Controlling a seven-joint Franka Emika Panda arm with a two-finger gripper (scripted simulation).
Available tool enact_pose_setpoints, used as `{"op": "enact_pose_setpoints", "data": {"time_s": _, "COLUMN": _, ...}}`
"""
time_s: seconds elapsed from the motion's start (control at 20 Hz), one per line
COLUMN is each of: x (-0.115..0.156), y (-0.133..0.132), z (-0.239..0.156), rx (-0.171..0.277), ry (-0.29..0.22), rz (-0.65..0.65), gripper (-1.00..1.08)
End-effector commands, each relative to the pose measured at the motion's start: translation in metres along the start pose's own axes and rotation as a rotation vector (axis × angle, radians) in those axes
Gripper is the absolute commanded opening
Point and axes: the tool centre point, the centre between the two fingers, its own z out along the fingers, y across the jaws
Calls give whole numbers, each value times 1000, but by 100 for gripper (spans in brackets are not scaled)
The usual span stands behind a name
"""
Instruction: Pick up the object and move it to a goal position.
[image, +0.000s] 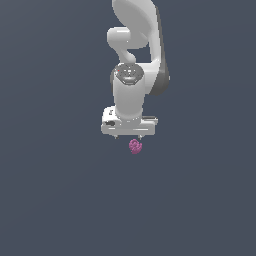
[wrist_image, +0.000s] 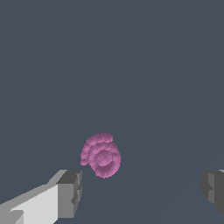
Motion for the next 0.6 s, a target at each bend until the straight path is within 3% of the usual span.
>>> {"op": "enact_pose_setpoints", "data": {"time_s": 0.0, "x": 0, "y": 0, "z": 0, "rx": 0, "ry": 0, "rz": 0, "gripper": 100}}
{"op": "enact_pose_setpoints", "data": {"time_s": 0.55, "x": 6, "y": 38, "z": -5, "rx": -24, "ry": 23, "rz": 34, "gripper": 100}}
